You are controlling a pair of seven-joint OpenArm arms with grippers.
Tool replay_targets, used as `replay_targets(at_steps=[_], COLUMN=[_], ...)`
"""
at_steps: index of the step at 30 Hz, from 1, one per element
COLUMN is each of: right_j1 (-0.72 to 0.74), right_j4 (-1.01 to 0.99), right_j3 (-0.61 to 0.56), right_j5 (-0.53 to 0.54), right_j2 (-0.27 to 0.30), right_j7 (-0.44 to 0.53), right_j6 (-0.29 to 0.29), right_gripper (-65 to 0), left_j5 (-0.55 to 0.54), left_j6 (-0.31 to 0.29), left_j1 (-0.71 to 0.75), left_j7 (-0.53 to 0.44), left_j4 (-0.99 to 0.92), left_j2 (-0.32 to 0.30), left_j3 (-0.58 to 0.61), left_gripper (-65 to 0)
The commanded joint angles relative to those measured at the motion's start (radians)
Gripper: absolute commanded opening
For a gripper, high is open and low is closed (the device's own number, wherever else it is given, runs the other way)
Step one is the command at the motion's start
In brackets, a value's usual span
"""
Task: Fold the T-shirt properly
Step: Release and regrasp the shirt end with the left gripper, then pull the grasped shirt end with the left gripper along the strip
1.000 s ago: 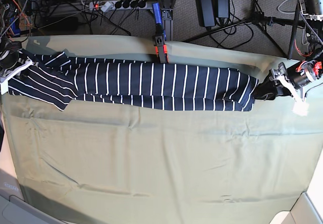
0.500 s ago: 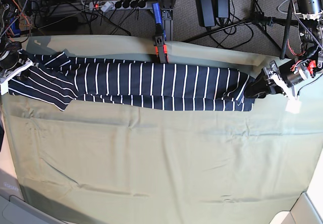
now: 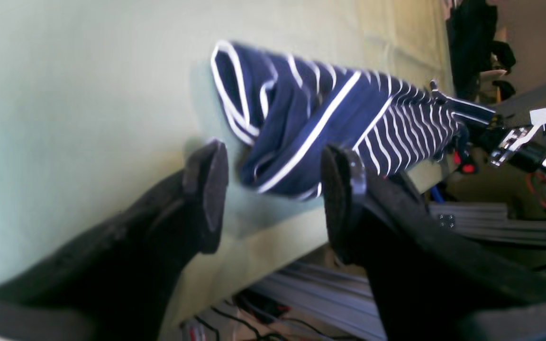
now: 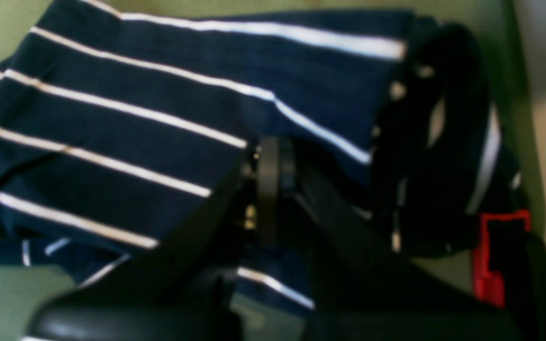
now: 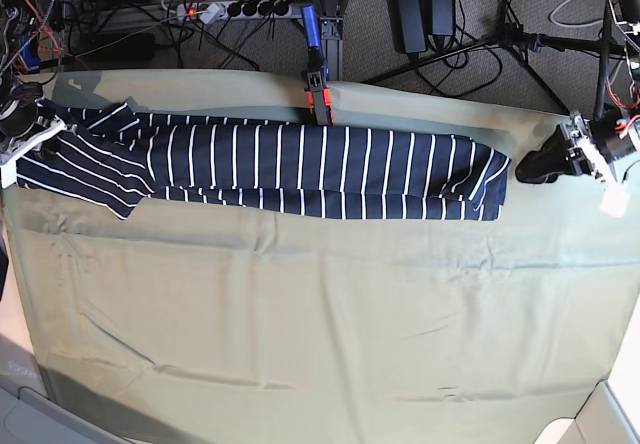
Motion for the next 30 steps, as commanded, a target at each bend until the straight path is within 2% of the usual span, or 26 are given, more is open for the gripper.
replay_targets(at_steps=[1, 3, 6, 12, 15, 20, 30], right_j1=[0.008, 0.008, 0.008, 0.008, 0.008, 0.008, 0.008], right_j4=[0.013, 0.013, 0.013, 0.013, 0.013, 0.013, 0.013], right_j3=[0.011, 0.011, 0.011, 0.011, 0.011, 0.011, 0.011], right_j5=[0.010, 0.010, 0.009, 0.009, 0.010, 0.010, 0.010], right_j2=[0.022, 0.022, 0.022, 0.022, 0.022, 0.022, 0.022], right_j7=[0.019, 0.019, 0.019, 0.018, 0.018, 0.018, 0.014], right_j6=[-0.015, -0.015, -0.015, -0.015, -0.015, -0.015, -0.015], right_gripper=[-65.0, -65.0, -65.0, -65.0, -65.0, -65.0, -65.0], left_j5=[-0.026, -0.026, -0.020, 0.006, 0.050, 0.074, 0.140], left_j6=[-0.016, -0.016, -0.016, -0.016, -0.016, -0.016, -0.016], left_j1=[-0.008, -0.008, -0.009, -0.012, -0.014, -0.028, -0.032], left_j7=[-0.013, -0.015, -0.063, -0.090, -0.124, -0.124, -0.172], left_j4=[0.014, 0.014, 0.014, 0.014, 0.014, 0.014, 0.014], left_j2=[-0.022, -0.021, -0.011, -0.007, 0.014, 0.063, 0.117], left_j3=[0.003, 0.031, 0.066, 0.077, 0.077, 0.077, 0.080], left_gripper=[-26.7, -23.8, -23.8, -23.8, -23.8, -23.8, -23.8])
